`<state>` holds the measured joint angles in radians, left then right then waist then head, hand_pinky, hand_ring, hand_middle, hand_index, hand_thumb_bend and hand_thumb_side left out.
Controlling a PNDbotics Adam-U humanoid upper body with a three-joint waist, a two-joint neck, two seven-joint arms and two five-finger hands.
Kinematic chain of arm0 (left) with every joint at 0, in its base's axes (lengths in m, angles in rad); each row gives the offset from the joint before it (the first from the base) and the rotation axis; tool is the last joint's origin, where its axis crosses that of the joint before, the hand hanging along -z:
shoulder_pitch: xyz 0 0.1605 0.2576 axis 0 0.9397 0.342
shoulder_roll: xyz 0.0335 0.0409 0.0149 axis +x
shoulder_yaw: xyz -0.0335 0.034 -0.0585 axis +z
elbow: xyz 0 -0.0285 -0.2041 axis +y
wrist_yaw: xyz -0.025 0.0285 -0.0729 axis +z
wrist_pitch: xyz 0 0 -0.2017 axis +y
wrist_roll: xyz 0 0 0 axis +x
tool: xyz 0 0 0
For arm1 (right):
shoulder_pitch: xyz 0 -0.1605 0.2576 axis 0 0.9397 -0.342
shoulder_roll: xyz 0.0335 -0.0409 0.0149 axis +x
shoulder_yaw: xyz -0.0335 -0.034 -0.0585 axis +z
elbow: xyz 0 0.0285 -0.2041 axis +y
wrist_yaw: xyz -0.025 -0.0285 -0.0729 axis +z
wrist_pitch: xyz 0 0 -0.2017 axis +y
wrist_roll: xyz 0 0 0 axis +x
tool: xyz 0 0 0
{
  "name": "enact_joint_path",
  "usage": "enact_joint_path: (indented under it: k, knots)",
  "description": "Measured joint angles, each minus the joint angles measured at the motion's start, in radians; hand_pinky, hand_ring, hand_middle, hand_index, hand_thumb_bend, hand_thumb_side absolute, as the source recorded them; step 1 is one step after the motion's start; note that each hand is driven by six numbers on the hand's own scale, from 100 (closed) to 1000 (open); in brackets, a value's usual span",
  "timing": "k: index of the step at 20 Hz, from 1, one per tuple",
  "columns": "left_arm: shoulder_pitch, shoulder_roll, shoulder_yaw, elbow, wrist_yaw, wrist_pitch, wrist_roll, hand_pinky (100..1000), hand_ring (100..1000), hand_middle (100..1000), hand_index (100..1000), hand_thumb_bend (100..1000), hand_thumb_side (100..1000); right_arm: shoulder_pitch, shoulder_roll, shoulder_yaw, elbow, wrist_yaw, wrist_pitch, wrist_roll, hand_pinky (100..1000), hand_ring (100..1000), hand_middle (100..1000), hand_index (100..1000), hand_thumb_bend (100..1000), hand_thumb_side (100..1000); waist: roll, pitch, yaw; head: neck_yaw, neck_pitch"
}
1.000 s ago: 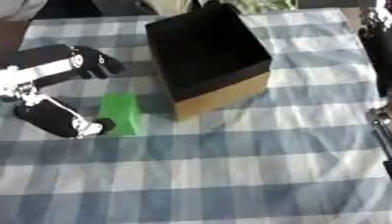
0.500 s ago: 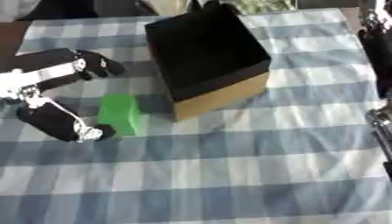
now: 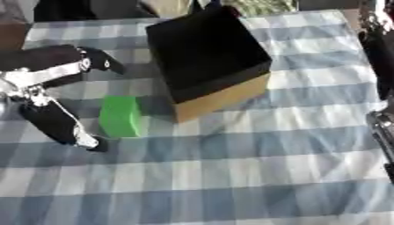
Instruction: Pick up objects on the table and place them in the box.
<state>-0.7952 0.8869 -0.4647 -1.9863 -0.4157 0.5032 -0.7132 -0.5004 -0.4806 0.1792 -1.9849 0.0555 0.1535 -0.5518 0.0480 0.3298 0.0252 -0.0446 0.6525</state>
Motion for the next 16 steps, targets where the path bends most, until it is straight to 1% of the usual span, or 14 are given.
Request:
enact_joint_path:
  k: [4,7,11,16]
  knots:
    - [-0.029,-0.009,-0.009,0.0,-0.008,-0.012,-0.012,927,948,882,936,692,175,0.003,0.0,0.0,0.0,0.0,0.001,0.001,845,743,647,798,100,591,0.002,-0.002,0.0,0.0,0.0]
    - [-0.041,-0.016,-0.012,0.0,0.006,-0.023,-0.023,931,950,883,941,673,181,0.003,-0.003,0.001,0.0,0.001,0.004,0.004,846,743,647,797,100,591,0.006,-0.002,-0.002,0.0,0.002]
    - [-0.054,-0.017,-0.024,0.003,0.049,-0.021,-0.021,934,952,881,939,677,187,-0.001,-0.013,0.001,0.0,0.0,0.008,0.008,846,743,647,796,100,589,0.005,-0.002,-0.004,-0.002,0.007]
    - [-0.088,-0.036,-0.045,0.057,0.093,-0.014,-0.014,930,946,869,933,699,211,-0.003,-0.017,0.005,0.0,-0.001,0.009,0.01,846,743,647,797,100,590,0.005,-0.001,0.001,-0.005,0.02]
